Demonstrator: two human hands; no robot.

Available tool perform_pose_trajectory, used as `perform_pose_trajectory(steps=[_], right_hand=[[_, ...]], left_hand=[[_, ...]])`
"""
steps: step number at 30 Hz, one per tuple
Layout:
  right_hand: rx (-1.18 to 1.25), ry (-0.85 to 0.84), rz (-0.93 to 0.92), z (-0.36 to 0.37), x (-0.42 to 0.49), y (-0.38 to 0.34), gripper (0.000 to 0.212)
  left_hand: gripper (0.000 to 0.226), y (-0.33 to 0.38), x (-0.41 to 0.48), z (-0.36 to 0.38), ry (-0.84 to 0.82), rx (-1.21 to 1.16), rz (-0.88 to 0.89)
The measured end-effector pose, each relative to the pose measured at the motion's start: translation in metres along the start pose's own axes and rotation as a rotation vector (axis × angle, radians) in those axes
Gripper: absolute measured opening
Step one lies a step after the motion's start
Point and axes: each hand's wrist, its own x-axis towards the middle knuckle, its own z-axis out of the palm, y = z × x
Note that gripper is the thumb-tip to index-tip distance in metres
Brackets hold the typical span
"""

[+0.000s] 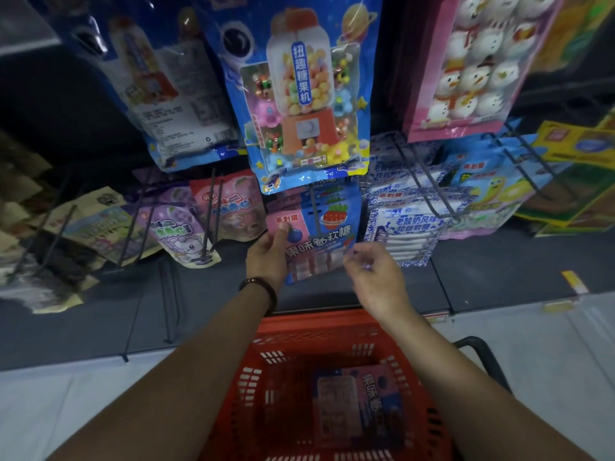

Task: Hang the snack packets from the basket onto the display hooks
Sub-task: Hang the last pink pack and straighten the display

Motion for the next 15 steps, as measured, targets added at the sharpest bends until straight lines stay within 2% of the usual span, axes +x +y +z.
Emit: perform_pose_trajectory(steps=[2, 5, 7, 9, 11, 12, 15], right_hand=[[-0.030, -0.085, 0.034, 0.000, -0.004, 0.003, 0.006], [-0.129, -0.249, 0.049, -0.002, -0.005, 0.012, 0.005], [-0.244, -0.456, 0.046, -0.008, -0.006, 0.014, 0.010], [-0.375, -0.644, 0.133, -0.017, -0.012, 0.020, 0.012], [-0.553, -0.734, 0.206, -0.026, -0.017, 0.027, 0.019], [-0.667, -0.763, 0.220, -0.030, -0.019, 0.031, 0.023], [-0.921, -0.898, 0.281, -0.029, -0.039, 0.046, 0.026]], left_hand=[[0.033, 0.002, 0.004, 0.001, 0.000, 0.005, -0.001], [0.034, 0.005, 0.003, 0.002, -0.007, 0.038, 0.004], [0.042, 0.002, 0.002, -0.004, -0.041, 0.204, 0.035], [0.056, -0.011, -0.002, -0.018, -0.072, 0.375, 0.007], [0.069, -0.034, -0.009, -0.039, -0.127, 0.480, -0.051], [0.063, -0.040, -0.019, -0.049, -0.188, 0.530, -0.044], [0.018, -0.051, -0.066, -0.082, -0.476, 0.760, 0.046]])
